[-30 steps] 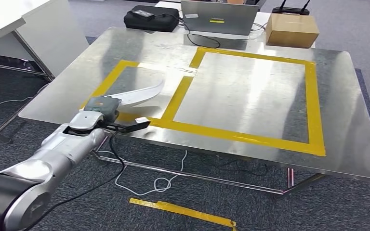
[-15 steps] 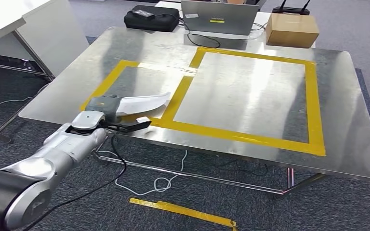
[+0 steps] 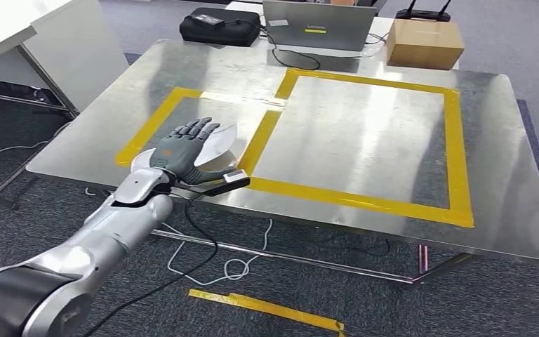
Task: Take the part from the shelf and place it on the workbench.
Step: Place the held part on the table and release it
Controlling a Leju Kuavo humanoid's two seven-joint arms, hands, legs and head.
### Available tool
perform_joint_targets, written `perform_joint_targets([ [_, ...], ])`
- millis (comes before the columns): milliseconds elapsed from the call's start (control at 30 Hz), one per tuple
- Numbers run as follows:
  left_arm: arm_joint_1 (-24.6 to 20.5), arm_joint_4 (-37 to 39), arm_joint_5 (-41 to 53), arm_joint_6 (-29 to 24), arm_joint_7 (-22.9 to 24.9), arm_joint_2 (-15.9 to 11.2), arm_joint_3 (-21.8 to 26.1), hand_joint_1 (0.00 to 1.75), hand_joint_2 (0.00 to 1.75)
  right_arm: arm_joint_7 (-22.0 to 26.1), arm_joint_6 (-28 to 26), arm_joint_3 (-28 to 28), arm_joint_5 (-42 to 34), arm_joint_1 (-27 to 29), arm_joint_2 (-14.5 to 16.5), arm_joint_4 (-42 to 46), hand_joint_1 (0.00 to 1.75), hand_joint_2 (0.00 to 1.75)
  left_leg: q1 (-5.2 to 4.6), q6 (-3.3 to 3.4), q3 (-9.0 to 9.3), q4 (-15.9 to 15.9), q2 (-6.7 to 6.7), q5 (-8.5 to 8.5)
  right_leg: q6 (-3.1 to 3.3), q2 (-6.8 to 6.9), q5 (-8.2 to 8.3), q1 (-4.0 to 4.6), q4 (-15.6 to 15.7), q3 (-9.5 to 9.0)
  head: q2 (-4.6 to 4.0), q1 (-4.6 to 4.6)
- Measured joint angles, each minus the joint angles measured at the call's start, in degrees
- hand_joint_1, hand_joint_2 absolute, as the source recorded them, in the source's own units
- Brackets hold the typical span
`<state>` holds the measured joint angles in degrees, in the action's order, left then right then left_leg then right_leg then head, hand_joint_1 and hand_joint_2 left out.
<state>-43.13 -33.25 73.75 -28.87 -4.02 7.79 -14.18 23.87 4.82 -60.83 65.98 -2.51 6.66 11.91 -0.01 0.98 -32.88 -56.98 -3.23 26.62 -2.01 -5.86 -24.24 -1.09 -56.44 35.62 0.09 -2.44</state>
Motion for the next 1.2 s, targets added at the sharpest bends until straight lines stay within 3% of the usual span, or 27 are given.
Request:
perform_joint_targets([
  [133, 6.54, -9.06, -2.44, -0.33, -1.89, 0.03, 0.13, 0.0, 0.0, -0.14, -0.2, -0.09, -0.2, 0.55, 0.21, -0.08, 0.0, 0.0, 0.0, -0.01, -0.07, 0.0, -0.03, 0.01, 0.03, 0.05, -0.03, 0.0, 0.0, 0.07, 0.0, 0.0],
  [400, 12.29, -18.75, -5.71, -0.6, -4.17, -0.4, 0.39, 0.0, 0.0, -0.73, -1.7, -0.4, -1.21, 0.72, 0.88, -0.08, 0.0, 0.0, 0.0, -0.01, -0.07, 0.0, -0.01, -0.01, 0.04, 0.04, -0.01, 0.0, -0.02, 0.03, 0.0, 0.01],
  [667, 34.29, -45.49, -16.33, -3.17, -11.5, -3.84, 1.02, 0.0, 0.0, -0.75, -2.69, -2.67, -2.79, 1.63, 2.54, -0.08, 0.0, 0.0, 0.01, -0.08, -0.08, 0.01, -0.01, 0.25, 0.18, 0.01, -0.27, 0.0, -0.08, 0.1, 0.0, -0.01],
  [833, 45.65, -55.99, -22.7, -5.88, -16.39, -5.57, 3.04, 0.0, 0.0, -0.36, -1.72, -3.92, -2.93, 1.98, 2.48, -0.01, 0.0, 0.0, -0.1, -0.02, -0.06, -0.01, -0.06, 0.4, 0.09, 0.08, -0.4, -0.07, -0.04, 0.07, 0.0, 0.01],
  [1000, 49.26, -59.87, -23.35, -6.04, -17.11, -6.49, 4.26, 0.0, 0.0, -0.33, -1.6, -4.45, -2.94, 1.95, 2.48, 0.04, 0.0, 0.0, -0.4, 0.31, -0.09, -0.14, -0.13, 0.43, -0.13, 0.18, -0.34, -0.34, -0.01, -0.08, 0.0, -0.01],
  [1133, 50.01, -61.35, -23.35, -6.04, -17.23, -6.7, 4.63, 0.0, 0.0, -0.33, -1.58, -4.54, -2.94, 2.02, 2.47, 0.05, 0.0, 0.0, -0.52, 0.89, 0.06, -0.09, 0.02, 0.14, -0.77, -0.12, -0.09, -0.55, 0.2, -0.01, 0.0, -0.03],
  [1200, 50.15, -61.86, -23.37, -6.03, -17.24, -6.7, 4.72, 0.0, 0.0, -0.3, -1.6, -4.68, -2.94, 2.09, 2.45, 0.07, 0.0, 0.0, -0.16, 1.39, 0.3, 0.48, 0.63, -0.47, -1.0, 1.22, -1.22, -0.3, -0.9, 0.67, 0.0, 0.13],
])
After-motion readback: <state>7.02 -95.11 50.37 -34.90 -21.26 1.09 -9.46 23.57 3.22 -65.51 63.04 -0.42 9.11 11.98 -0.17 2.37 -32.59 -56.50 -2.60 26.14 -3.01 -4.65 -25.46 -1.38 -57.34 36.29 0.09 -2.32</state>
